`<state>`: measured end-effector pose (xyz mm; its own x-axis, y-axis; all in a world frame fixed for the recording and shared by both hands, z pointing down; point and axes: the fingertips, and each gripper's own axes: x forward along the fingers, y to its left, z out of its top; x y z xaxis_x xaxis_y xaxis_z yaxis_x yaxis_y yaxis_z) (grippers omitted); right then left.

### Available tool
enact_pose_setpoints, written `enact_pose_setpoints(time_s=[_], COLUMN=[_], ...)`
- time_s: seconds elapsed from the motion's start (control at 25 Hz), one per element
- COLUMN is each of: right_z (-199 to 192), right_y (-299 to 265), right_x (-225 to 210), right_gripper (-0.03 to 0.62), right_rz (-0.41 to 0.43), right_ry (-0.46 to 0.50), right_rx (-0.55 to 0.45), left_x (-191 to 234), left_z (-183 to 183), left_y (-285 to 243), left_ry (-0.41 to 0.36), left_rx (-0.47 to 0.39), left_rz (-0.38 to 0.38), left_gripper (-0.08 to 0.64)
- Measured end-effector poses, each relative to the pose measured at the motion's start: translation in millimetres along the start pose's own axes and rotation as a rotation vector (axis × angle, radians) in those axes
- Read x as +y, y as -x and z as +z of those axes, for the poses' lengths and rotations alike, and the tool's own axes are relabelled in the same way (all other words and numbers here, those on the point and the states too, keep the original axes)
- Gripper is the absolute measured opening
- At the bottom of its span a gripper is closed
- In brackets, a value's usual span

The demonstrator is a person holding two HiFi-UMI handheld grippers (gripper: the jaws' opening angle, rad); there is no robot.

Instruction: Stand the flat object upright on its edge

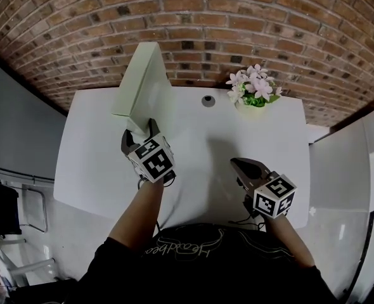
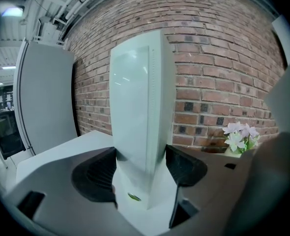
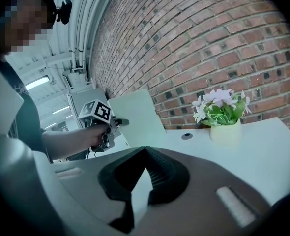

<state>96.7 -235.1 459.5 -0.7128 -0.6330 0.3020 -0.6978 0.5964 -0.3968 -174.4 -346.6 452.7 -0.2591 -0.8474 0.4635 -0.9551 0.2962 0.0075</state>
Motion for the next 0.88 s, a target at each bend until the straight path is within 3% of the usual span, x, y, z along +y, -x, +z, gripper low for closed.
enact_pose_setpoints(time_s=[0.52, 0.88], right_z=[-0.2, 7.3], right_y=[-19.2, -25.9], right_x=[-18.8, -8.8], right_gripper=[0.006, 0.006], right_rz=[-0.019, 0.020], right_ry=[-0.027, -0.024], right_rx=[0.033, 0.021], left_x=[-19.8, -26.9], left_z=[11.0, 5.7], left_y=[-22.8, -18.5], left_ry=[0.040, 0.088], left_rx=[-0.014, 0.014], left_rz=[-0.033, -0.217], left_gripper=[0.313, 0.383])
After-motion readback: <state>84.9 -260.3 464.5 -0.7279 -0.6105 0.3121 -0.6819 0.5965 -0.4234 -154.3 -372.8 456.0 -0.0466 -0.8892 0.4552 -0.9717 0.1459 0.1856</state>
